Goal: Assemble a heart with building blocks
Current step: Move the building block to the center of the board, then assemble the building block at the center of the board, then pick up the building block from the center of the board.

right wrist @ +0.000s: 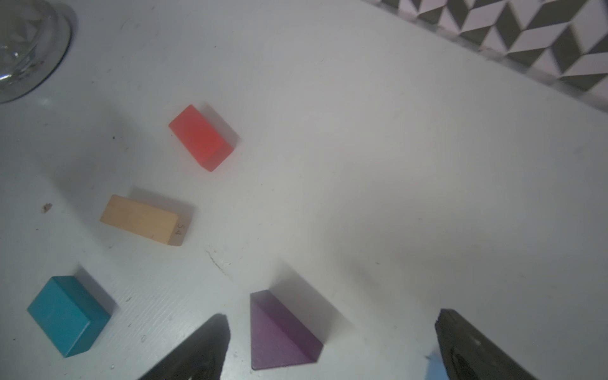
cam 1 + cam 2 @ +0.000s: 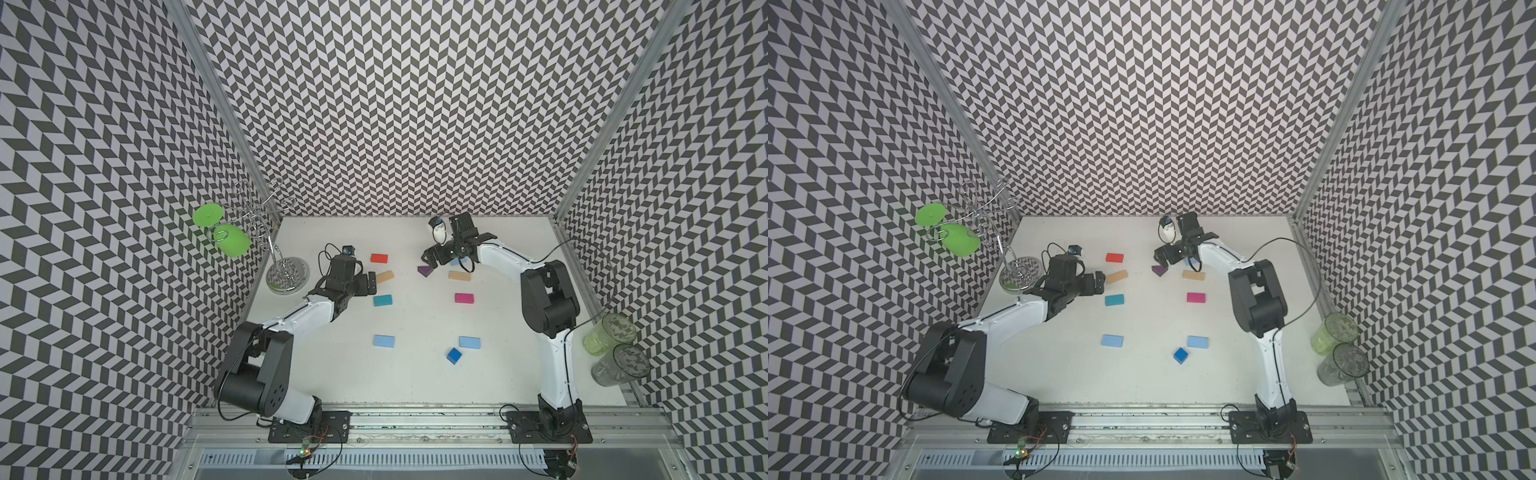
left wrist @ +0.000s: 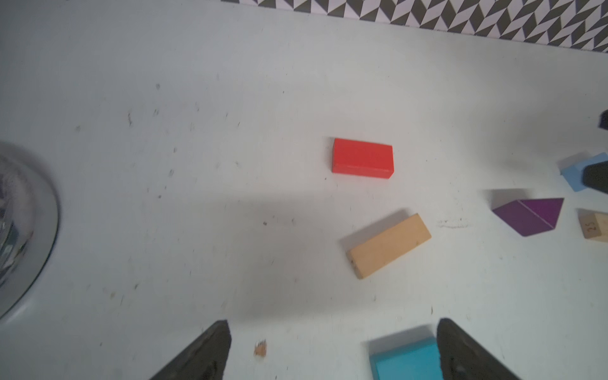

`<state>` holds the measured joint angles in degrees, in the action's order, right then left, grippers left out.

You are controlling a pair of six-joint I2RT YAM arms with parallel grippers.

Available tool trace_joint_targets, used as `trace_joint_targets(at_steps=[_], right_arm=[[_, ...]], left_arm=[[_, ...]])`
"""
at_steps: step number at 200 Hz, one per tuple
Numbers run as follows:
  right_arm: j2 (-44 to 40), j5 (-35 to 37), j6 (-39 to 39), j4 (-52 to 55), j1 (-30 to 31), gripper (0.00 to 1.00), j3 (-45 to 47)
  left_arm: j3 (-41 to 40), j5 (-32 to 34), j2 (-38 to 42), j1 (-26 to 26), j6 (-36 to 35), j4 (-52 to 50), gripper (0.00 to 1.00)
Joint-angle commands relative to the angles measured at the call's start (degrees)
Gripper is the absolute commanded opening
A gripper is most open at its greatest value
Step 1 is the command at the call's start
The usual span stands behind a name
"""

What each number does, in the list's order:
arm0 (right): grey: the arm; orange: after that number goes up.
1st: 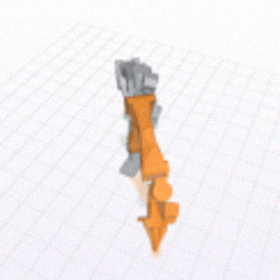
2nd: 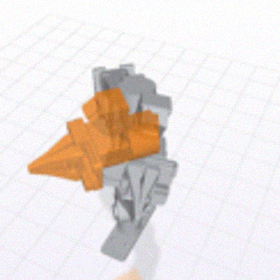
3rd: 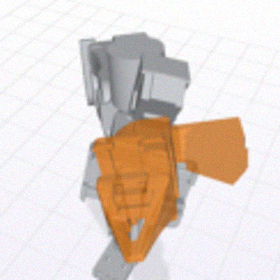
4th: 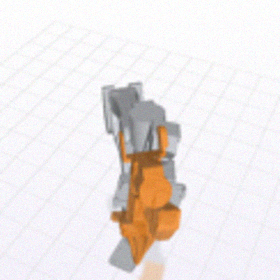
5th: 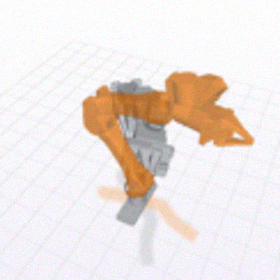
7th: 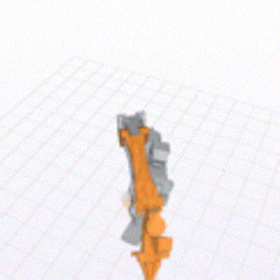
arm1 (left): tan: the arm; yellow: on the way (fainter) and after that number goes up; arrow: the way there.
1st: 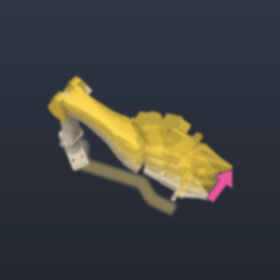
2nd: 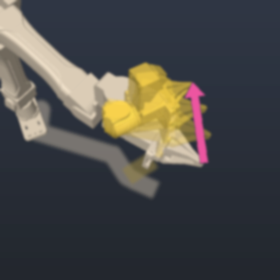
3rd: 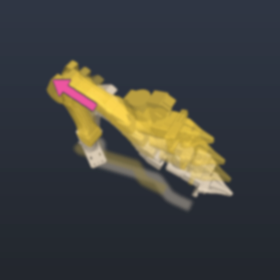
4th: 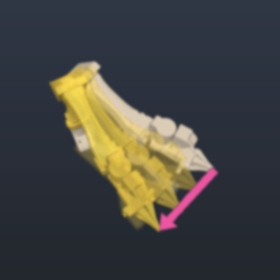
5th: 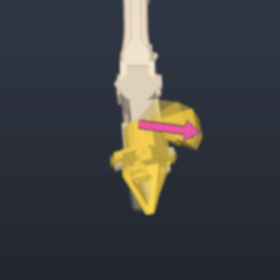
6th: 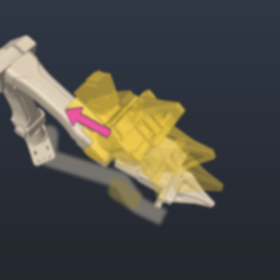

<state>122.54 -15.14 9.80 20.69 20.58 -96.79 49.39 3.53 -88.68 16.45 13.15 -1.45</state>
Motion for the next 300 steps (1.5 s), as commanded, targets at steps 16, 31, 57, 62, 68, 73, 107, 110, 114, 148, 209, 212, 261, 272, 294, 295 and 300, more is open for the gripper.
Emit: trace_joint_targets(at_steps=[16, 31, 57, 62, 68, 73, 107, 110, 114, 148, 209, 212, 261, 272, 294, 295, 300], right_arm=[[-4.59, 7.57, -1.51, -2.45, -3.68, 0.99, 4.78], [-4.39, 9.05, -0.70, -2.17, -4.12, 1.00, 5.94], [-3.26, 8.82, 0.30, -1.73, -4.32, 1.00, 6.46], [-2.86, 8.70, 0.32, -1.56, -4.32, 1.00, 6.29], [-2.31, 8.43, 0.35, -1.30, -4.32, 0.99, 5.99], [-1.87, 8.29, 0.15, -0.99, -4.33, 0.99, 5.63], [0.15, 8.63, 0.21, 0.06, -4.23, 0.99, 4.20], [0.23, 8.65, 0.28, 0.05, -4.23, 0.99, 4.24], [0.29, 8.80, 0.32, -0.06, -4.23, 0.99, 4.33], [0.83, 9.23, 0.79, -0.04, -4.23, 1.00, 4.62], [2.15, 9.80, 1.10, -0.50, -4.32, 0.99, 6.08], [2.29, 9.90, 1.17, -0.58, -4.32, 0.99, 6.09], [4.71, 10.21, 1.90, 0.66, -4.49, 0.96, 4.53], [5.18, 10.08, 1.88, 0.83, -4.63, 0.93, 4.25], [5.77, 9.26, 2.06, 1.27, -4.85, 0.83, 3.89], [5.82, 9.21, 2.06, 1.23, -4.85, 0.82, 3.89], [5.87, 9.00, 2.11, 1.36, -4.85, 0.79, 3.89]], left_arm=[[14.07, -4.07, -11.38, -0.46, -4.58, -4.05, 0.99], [19.54, -5.10, -16.85, -0.53, -5.79, -7.58, 0.99], [26.29, -6.85, -23.68, -0.41, -7.10, -12.27, 0.99], [27.04, -6.95, -24.58, -0.37, -7.01, -12.59, 0.99], [27.81, -7.04, -25.51, -0.32, -7.08, -12.85, 0.99], [28.50, -7.07, -26.19, -0.28, -7.23, -13.15, 0.99], [33.27, -5.80, -30.98, -0.10, -7.90, -16.55, 0.99], [33.46, -5.67, -31.09, -0.16, -7.88, -16.56, 0.99], [33.66, -5.58, -31.35, -0.11, -7.91, -16.56, 0.99], [35.25, -5.37, -33.08, -0.10, -7.96, -16.48, 0.99], [36.57, -4.91, -34.85, 0.40, -8.74, -17.20, 0.99], [36.57, -4.79, -34.88, 0.42, -8.75, -17.26, 0.99], [38.05, -4.34, -35.98, 0.69, -9.25, -17.88, 0.97], [38.45, -4.15, -36.28, 0.78, -9.35, -18.14, 0.96], [39.57, -3.97, -37.03, 0.78, -9.76, -18.83, 0.95], [39.61, -3.97, -37.06, 0.78, -9.79, -18.89, 0.95], [39.87, -3.97, -37.27, 0.86, -9.87, -19.08, 0.95]])
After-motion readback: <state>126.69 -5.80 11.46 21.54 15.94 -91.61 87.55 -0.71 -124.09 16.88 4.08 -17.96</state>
